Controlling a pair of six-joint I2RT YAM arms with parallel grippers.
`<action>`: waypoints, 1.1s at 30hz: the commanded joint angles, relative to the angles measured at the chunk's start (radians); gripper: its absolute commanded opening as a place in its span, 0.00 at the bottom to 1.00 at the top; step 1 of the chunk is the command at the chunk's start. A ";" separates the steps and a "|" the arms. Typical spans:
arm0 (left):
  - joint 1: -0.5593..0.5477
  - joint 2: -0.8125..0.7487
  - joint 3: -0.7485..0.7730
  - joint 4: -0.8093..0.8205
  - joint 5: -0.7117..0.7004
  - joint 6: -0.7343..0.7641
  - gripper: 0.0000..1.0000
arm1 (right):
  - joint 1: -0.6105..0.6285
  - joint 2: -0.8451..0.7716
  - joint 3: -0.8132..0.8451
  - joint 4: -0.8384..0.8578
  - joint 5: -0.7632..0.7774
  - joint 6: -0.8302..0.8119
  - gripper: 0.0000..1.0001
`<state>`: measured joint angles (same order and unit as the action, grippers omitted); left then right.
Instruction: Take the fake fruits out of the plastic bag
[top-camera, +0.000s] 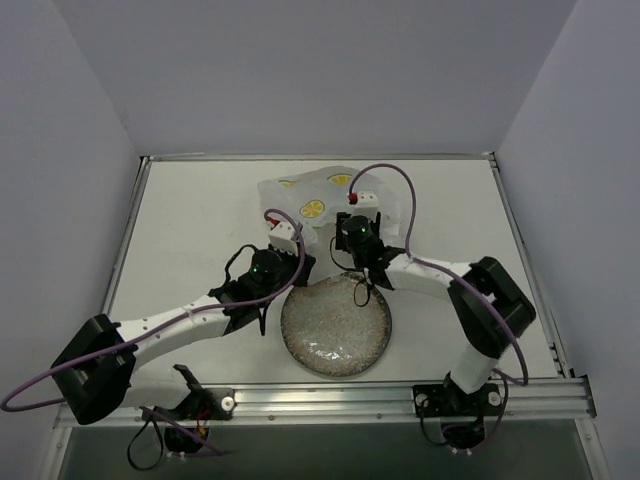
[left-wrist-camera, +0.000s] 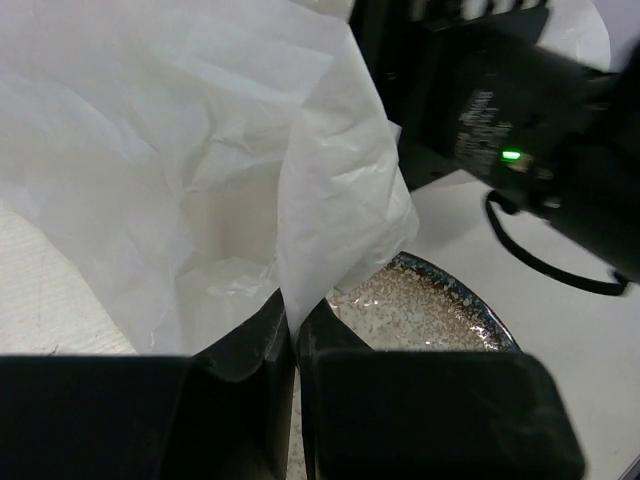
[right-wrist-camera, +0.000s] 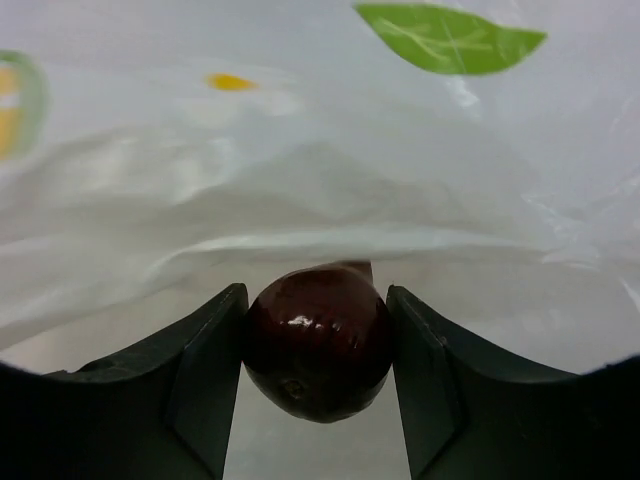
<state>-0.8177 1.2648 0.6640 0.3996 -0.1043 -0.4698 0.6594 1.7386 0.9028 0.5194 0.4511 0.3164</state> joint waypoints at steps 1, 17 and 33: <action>0.009 -0.042 -0.010 0.077 -0.012 -0.021 0.02 | 0.054 -0.197 -0.054 -0.005 -0.108 -0.010 0.30; 0.071 -0.090 -0.006 0.108 0.003 -0.047 0.02 | 0.391 -0.476 -0.357 -0.047 -0.218 0.211 0.31; 0.071 -0.127 -0.047 0.100 0.006 -0.046 0.02 | 0.457 -0.384 -0.225 -0.080 -0.085 0.130 0.85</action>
<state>-0.7498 1.1812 0.6041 0.4690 -0.1009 -0.5129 1.1130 1.4471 0.6106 0.4763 0.3019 0.4980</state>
